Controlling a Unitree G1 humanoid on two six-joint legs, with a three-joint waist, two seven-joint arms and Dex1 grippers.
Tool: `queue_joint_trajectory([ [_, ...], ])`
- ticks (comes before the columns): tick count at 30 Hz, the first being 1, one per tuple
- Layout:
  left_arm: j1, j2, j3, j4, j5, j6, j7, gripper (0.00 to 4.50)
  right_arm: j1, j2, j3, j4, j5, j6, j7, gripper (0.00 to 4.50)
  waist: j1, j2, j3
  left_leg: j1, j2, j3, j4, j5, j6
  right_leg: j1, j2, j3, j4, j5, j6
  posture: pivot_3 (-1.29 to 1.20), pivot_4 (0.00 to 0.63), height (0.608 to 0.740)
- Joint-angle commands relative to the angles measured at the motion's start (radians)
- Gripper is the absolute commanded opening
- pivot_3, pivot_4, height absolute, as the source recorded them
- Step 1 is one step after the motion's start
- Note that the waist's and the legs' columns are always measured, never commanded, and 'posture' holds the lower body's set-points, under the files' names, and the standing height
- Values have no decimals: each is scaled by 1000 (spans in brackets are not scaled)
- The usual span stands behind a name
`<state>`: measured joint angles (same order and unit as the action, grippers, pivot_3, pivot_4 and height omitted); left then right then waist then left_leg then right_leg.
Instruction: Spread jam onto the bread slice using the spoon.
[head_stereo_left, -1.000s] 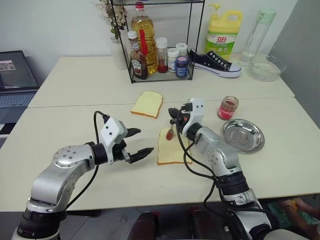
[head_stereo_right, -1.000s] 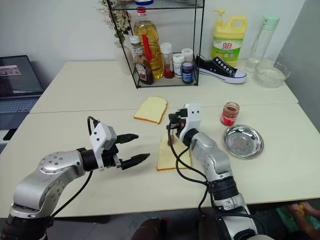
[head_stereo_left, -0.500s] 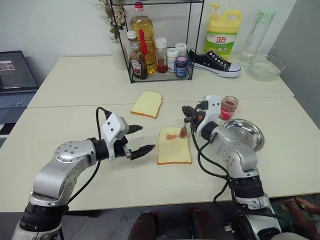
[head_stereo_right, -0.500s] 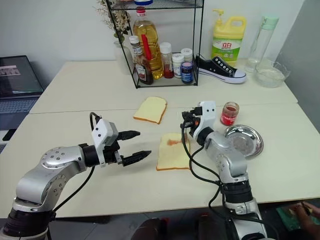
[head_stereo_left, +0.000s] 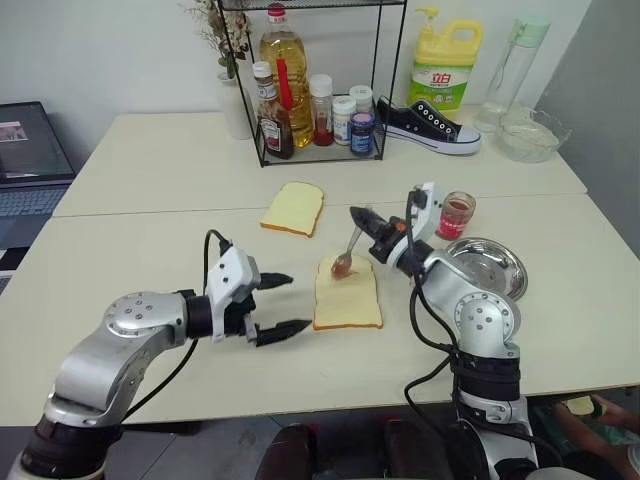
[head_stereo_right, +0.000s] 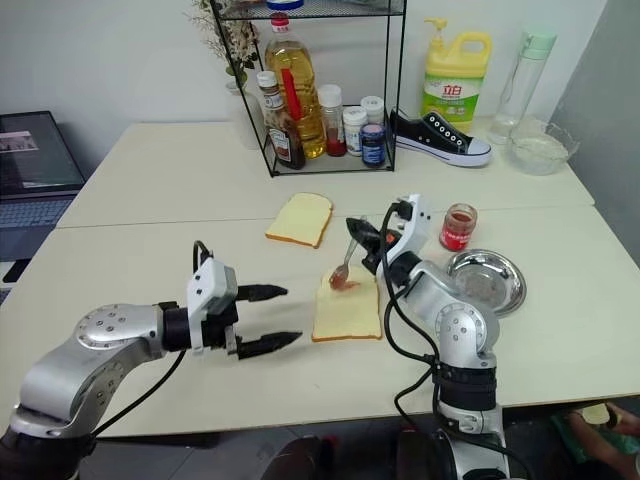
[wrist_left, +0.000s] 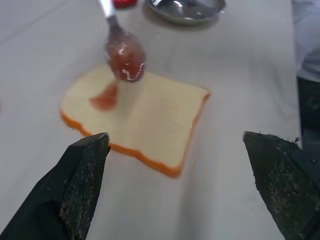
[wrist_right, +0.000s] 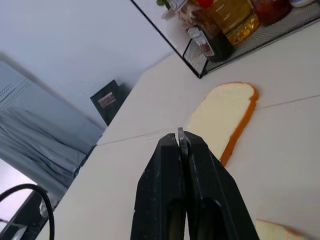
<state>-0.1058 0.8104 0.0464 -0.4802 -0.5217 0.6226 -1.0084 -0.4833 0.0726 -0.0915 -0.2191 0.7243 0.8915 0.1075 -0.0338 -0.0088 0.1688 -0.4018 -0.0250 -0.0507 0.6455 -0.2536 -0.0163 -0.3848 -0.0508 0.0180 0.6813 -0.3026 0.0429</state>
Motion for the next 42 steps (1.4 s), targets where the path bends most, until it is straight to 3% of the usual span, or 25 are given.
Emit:
queue_joint_trajectory([
  [1, 26, 34, 31, -49, -34, -15, -36, 4500, 5, -7, 72, -28, -22, -17, 38, 27, 0, 0, 0, 0, 0, 0, 0, 0, 0, 0, 0, 0, 0, 0, 0, 0, 150, 740],
  [10, 15, 25, 6, -66, -50, 5, -11, 4500, 20, -31, 167, 59, -130, -122, 113, 27, 0, 0, 0, 0, 0, 0, 0, 0, 0, 0, 0, -1, 0, 0, 0, 0, 150, 740],
  [16, -2, 28, 7, -35, -42, -6, -13, 4500, 49, -139, 286, 52, -275, -242, 209, 27, 0, 0, 0, 0, 0, 0, 0, 0, 0, 0, 1, -1, 0, 0, 0, 0, 150, 740],
  [26, -29, 23, -7, -14, -35, -12, -16, 4500, 51, -254, 267, -47, -279, -213, 279, 27, 6, -1, 0, 0, -1, -1, 1, 0, 0, 2, 0, -1, 0, 0, 0, 0, 150, 740],
  [42, -67, 16, -34, 30, -19, -38, -25, 4500, 62, -288, 232, -114, -283, -159, 275, 27, 5, -1, 0, 1, -1, -1, 1, 0, 0, 2, 0, -1, 0, 0, 0, 0, 150, 740],
])
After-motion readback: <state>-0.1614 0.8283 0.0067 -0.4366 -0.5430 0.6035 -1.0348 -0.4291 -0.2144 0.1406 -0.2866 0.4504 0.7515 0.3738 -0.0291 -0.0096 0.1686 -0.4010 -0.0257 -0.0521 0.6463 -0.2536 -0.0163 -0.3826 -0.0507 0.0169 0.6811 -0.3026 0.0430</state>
